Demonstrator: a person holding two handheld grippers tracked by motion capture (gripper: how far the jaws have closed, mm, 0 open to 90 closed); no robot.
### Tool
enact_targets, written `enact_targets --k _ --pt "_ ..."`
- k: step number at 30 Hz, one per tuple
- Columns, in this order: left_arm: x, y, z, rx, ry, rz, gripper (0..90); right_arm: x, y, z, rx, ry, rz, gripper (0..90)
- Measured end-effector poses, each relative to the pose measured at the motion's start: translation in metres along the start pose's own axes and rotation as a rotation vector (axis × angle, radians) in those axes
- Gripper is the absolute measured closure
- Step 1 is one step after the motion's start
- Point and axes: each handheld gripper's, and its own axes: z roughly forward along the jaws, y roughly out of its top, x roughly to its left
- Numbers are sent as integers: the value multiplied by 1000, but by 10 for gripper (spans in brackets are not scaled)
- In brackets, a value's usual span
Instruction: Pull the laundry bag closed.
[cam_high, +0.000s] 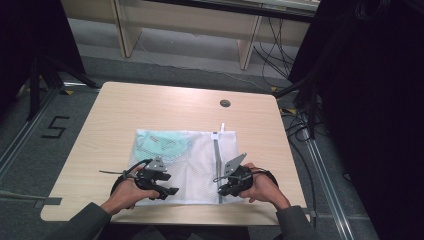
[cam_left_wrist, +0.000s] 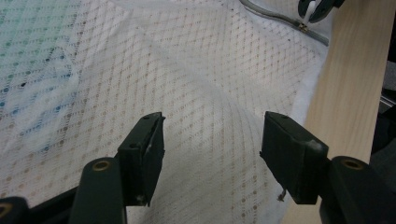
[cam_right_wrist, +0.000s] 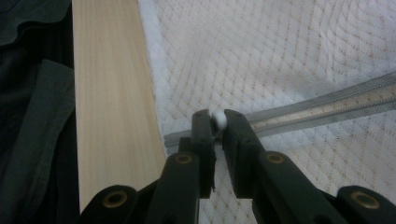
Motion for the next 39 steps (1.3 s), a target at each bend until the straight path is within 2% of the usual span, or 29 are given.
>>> enact_targets --k 2,3,5,6,7,8,9,10,12,13,14,15,16,17,18,19,21,22,26,27,28,29,30,32,33,35,36,38,39 --pt "1 0 -1 8 3 24 390 -2 -1 -1 11 18 -31 857" --pt "1 0 -1 10 5 27 390 -1 0 -1 5 1 -18 866" --pt "-2 0 1 -3 -4 3 390 0 0 -1 2 -1 -10 866" --pt "-2 0 0 6 -1 15 390 -2 0 -2 12 -1 -43 866" --pt "-1 1 1 7 -7 34 390 -1 0 -3 10 0 -30 867" --pt "-4 0 1 7 2 16 389 -1 1 -4 7 2 -41 867" --pt "-4 1 2 3 -11 31 388 -1 1 -4 2 -3 -28 867" --pt "-6 1 3 4 -11 20 388 -1 2 -5 -8 2 -32 867" --pt "-12 4 6 -1 -14 51 387 -1 3 -6 -20 -9 -31 867" --pt "-17 4 9 -5 -23 41 387 -2 3 -6 -23 -8 -27 867" --pt "-24 6 13 -13 -33 53 386 -2 3 -6 -23 -6 -16 867" --pt "-27 8 16 -21 -44 75 386 -2 4 -6 -24 -16 -13 867" --pt "-35 10 21 -31 -69 76 386 -2 4 -6 -31 -13 -25 867" --pt "-40 12 25 -37 -82 86 386 0 5 -7 -43 -5 1 867" --pt "-45 14 28 -48 -97 98 385 -2 6 -8 -49 -20 -22 868" --pt "-49 16 30 -50 -95 122 384 -2 7 -9 -44 -7 -22 867" --pt "-56 18 36 -71 -113 125 381 -1 8 -11 -76 -21 -3 868" --pt "-58 19 37 -72 -116 127 378 1 9 -11 -95 -16 30 868" --pt "-65 23 49 -73 -138 113 383 1 11 -14 -121 -24 34 868" --pt "-67 23 53 -77 -134 121 386 2 11 -15 -124 -28 66 867" --pt "-69 24 54 -73 -127 129 389 0 11 -16 -131 -26 41 868" --pt "-70 25 58 -61 -117 146 389 0 11 -17 -130 -36 59 868" --pt "-72 25 60 -66 -124 138 389 0 11 -17 -130 -36 59 868" --pt "-76 28 64 -67 -109 147 389 1 11 -18 -132 -22 66 868" --pt "-75 29 66 -63 -100 173 390 0 11 -18 -143 -24 61 868" --pt "-78 30 68 -65 -83 171 396 1 11 -18 -141 -31 70 868" --pt "-78 31 70 -78 -91 169 415 0 12 -18 -147 -35 53 868" --pt "-80 31 72 -79 -84 175 443 0 12 -18 -146 -29 53 868" --pt "-80 32 72 -81 -79 199 460 0 11 -18 -145 -30 57 868"
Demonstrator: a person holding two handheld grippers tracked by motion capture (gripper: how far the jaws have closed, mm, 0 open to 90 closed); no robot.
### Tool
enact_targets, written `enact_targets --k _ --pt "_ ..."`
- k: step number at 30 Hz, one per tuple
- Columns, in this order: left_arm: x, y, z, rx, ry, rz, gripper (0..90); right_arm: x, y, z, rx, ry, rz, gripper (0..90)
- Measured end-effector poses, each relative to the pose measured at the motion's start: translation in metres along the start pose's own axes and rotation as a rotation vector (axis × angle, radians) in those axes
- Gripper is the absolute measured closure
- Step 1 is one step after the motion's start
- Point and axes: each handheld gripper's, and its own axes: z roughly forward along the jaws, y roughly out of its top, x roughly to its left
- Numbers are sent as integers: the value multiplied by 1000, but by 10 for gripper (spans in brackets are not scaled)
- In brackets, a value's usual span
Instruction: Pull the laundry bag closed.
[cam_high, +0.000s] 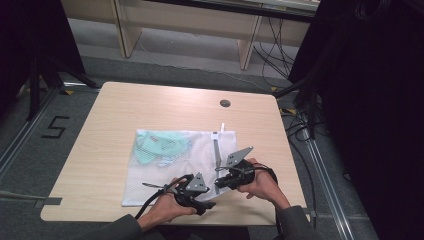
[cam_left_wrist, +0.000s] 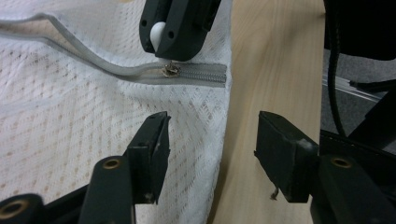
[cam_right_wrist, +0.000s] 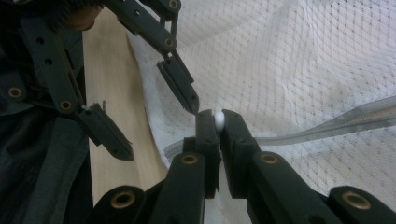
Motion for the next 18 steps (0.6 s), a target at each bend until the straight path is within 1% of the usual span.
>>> enact_targets --k 1,2,3,4,5,6,7,10,11,12,13,14,15,16,17,18 --pt "-1 0 1 0 1 -12 480 0 0 0 1 1 0 868" --pt "-1 -1 2 -3 -3 -16 517 0 0 0 0 1 0 867" --pt "-1 -1 2 3 -3 -10 556 1 0 0 6 4 23 867" --pt "-1 -1 3 5 0 -3 589 1 0 0 7 3 22 867" --pt "0 -1 4 -1 0 20 612 2 0 0 7 1 21 867" --pt "0 -1 4 10 7 21 644 2 0 0 7 1 21 868" --pt "-1 -1 4 4 3 18 704 2 0 0 7 1 21 867" --pt "0 -1 5 2 -2 25 771 2 0 0 9 2 19 867" --pt "0 -1 5 1 -1 30 771 1 0 0 8 -2 14 867" --pt "0 -1 4 4 1 34 803 0 0 0 5 2 10 867" --pt "1 -1 4 2 -1 39 830 1 0 0 8 -7 14 867" --pt "1 -1 4 1 -2 51 858 -1 0 0 4 -11 -6 868" --pt "3 0 4 3 -4 79 875 -1 0 0 3 -7 -5 867" --pt "2 -1 5 6 -6 60 882 1 -1 0 11 -10 16 868" --pt "2 -2 5 1 -8 64 886 -1 -1 0 18 -12 5 868" --pt "2 -2 6 2 -8 64 886 -1 -1 0 18 -12 5 868"
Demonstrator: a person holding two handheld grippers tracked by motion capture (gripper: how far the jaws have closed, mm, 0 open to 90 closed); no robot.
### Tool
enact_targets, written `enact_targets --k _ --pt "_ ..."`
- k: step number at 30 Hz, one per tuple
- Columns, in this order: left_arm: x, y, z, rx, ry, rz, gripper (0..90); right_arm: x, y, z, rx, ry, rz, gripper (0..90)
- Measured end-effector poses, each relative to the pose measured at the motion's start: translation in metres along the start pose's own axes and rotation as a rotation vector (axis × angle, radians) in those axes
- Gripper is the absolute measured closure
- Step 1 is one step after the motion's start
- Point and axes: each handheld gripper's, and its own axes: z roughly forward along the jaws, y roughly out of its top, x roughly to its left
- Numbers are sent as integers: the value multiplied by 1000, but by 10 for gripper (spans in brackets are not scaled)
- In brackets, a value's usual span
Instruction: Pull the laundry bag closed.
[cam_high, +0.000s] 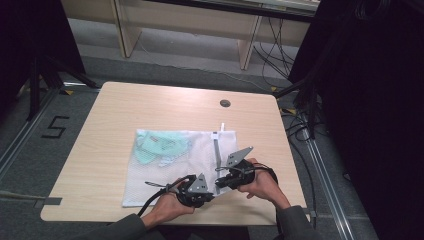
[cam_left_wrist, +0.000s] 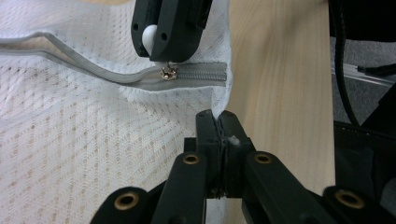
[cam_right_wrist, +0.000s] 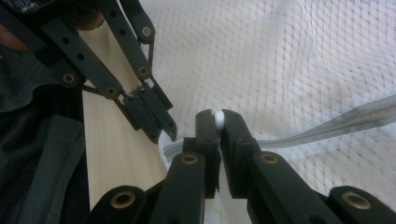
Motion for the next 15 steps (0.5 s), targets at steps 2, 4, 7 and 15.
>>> enact_targets --k 2,4,7,15 --pt "0 0 0 12 -4 11 887 0 0 1 10 -10 1 867" --pt "0 -1 0 20 -4 19 888 0 0 3 13 -1 0 867" --pt "-1 -2 1 22 -6 27 888 -1 0 4 29 -14 -23 868" --pt "-2 -3 3 24 -6 34 890 -3 -4 8 47 -11 4 868"
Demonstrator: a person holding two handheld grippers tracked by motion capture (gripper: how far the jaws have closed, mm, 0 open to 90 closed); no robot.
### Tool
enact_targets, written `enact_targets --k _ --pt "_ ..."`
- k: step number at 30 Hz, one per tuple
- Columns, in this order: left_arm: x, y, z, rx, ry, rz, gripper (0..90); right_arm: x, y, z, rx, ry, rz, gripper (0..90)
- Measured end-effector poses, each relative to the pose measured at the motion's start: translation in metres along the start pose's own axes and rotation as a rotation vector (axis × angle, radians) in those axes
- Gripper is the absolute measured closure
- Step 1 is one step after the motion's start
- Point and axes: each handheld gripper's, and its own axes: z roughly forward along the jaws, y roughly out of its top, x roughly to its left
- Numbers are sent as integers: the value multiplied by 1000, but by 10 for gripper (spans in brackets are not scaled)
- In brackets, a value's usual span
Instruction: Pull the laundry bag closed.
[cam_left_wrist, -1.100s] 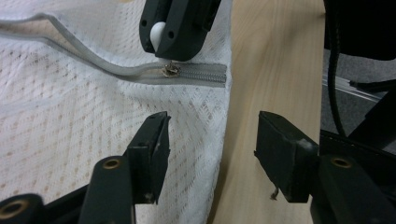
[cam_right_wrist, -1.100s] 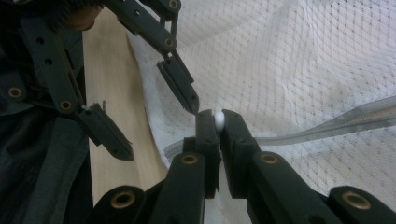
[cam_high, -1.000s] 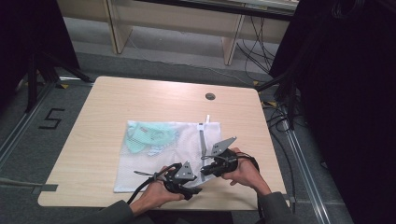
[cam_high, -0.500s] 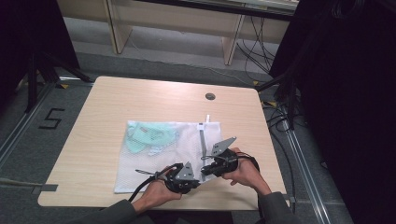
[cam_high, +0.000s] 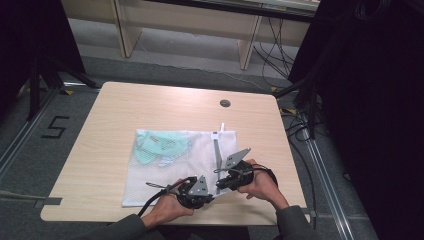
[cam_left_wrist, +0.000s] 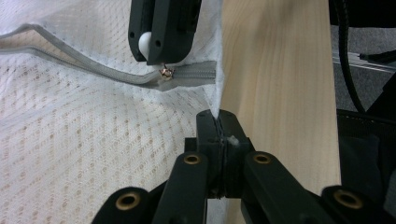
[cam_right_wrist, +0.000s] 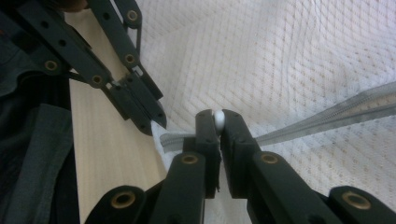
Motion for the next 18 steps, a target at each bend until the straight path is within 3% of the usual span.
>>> enact_targets --k 2,3,4,5,6,7,8,15,16,17,18 --pt "-1 -1 1 3 1 4 890 -1 0 3 9 7 5 868" --pt "-1 -1 1 7 2 7 891 -3 -1 3 14 -3 -30 868" --pt "-1 -1 1 9 -2 6 891 -1 0 3 18 7 12 868" --pt "-1 -1 1 7 -2 4 892 -2 0 4 15 -3 -10 868" --pt "0 -1 1 8 -3 2 892 -1 0 5 17 1 17 868" --pt "0 -2 1 6 -2 0 892 -2 1 5 11 -4 -14 868" --pt "0 -2 1 5 -3 -3 892 -1 1 5 16 -3 12 868" --pt "1 -2 0 18 -2 8 893 -6 1 9 29 -18 4 868" --pt "1 -2 1 11 -6 1 893 -5 1 9 27 -11 25 868" --pt "2 -2 1 12 -6 22 893 -5 1 9 32 -14 28 868" --pt "1 -2 0 12 -6 2 893 -7 1 10 29 -23 16 868"
